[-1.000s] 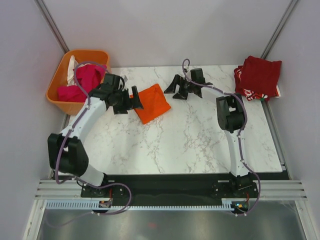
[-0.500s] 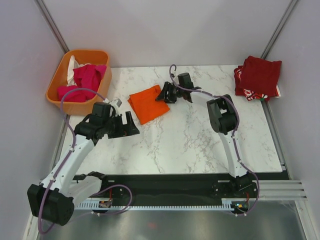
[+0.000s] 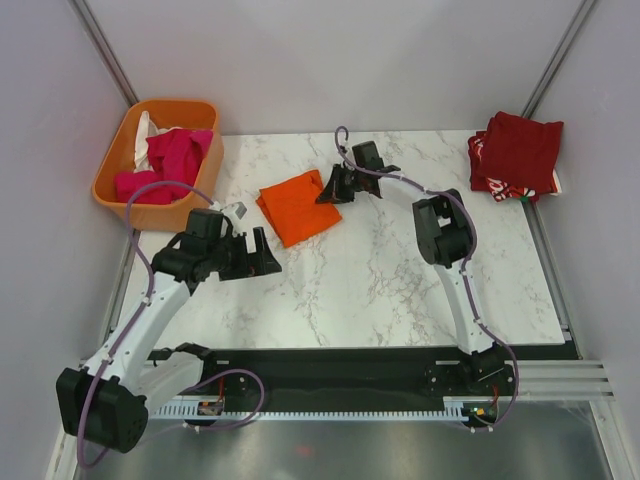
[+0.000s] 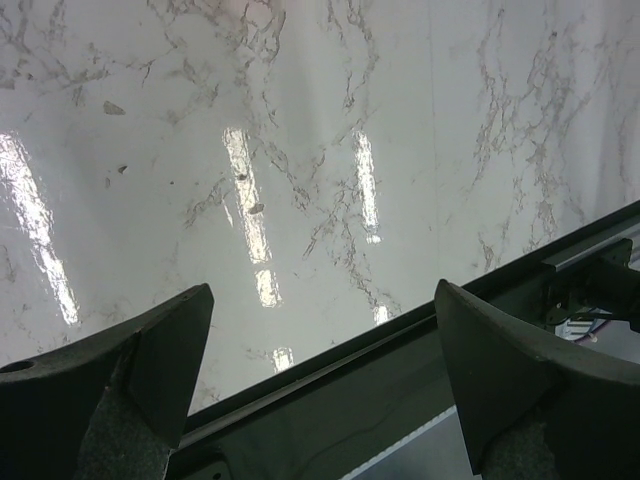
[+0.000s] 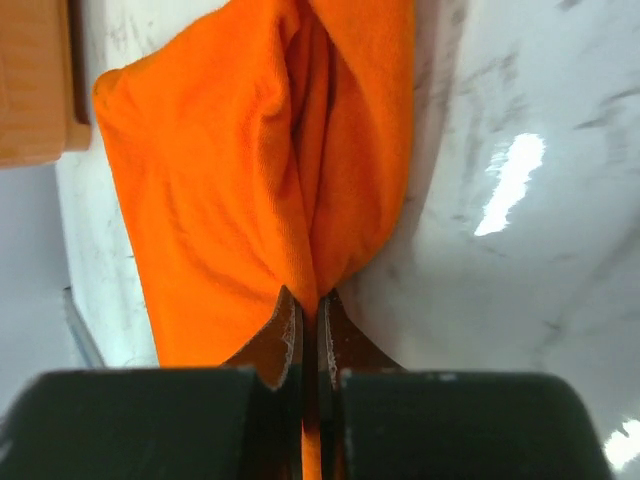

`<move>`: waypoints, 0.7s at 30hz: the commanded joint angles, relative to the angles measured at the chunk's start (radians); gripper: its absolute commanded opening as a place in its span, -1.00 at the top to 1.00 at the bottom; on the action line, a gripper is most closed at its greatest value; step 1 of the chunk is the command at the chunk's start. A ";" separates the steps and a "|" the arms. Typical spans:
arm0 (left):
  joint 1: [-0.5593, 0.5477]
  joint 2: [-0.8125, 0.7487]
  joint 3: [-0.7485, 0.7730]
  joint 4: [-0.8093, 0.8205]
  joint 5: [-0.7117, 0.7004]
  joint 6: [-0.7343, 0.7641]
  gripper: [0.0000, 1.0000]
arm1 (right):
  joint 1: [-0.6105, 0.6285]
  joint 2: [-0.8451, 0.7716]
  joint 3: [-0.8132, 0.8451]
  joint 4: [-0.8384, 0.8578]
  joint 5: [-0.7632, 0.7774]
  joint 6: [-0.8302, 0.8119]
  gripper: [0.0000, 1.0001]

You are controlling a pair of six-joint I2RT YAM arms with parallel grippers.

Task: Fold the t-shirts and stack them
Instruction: Neatly place the folded tshirt to the corner

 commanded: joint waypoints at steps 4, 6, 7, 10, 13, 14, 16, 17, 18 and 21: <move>0.006 -0.036 -0.005 0.050 0.009 0.035 -1.00 | -0.061 -0.086 0.162 -0.303 0.258 -0.263 1.00; 0.006 -0.035 -0.007 0.052 0.009 0.035 -0.99 | -0.067 -0.078 0.233 -0.392 0.348 -0.351 1.00; 0.006 -0.035 -0.008 0.052 0.007 0.035 -1.00 | -0.070 -0.075 0.256 -0.416 0.383 -0.376 1.00; 0.005 -0.032 -0.008 0.052 0.005 0.035 -0.99 | -0.105 -0.066 0.317 -0.463 0.463 -0.437 1.00; 0.005 -0.026 -0.008 0.052 0.007 0.035 -0.98 | -0.154 -0.057 0.377 -0.490 0.506 -0.485 1.00; 0.005 -0.027 -0.008 0.052 0.007 0.035 -0.98 | -0.167 -0.055 0.409 -0.498 0.525 -0.500 1.00; 0.005 -0.032 -0.010 0.053 0.005 0.034 -0.97 | -0.202 -0.058 0.429 -0.507 0.548 -0.527 1.00; 0.005 -0.033 -0.011 0.053 0.005 0.034 -0.97 | -0.214 -0.058 0.446 -0.506 0.569 -0.553 1.00; 0.005 -0.032 -0.011 0.053 0.004 0.032 -0.97 | -0.223 -0.057 0.454 -0.507 0.571 -0.566 1.00; 0.005 -0.029 -0.013 0.055 0.005 0.032 -0.97 | -0.266 -0.035 0.487 -0.500 0.557 -0.577 1.00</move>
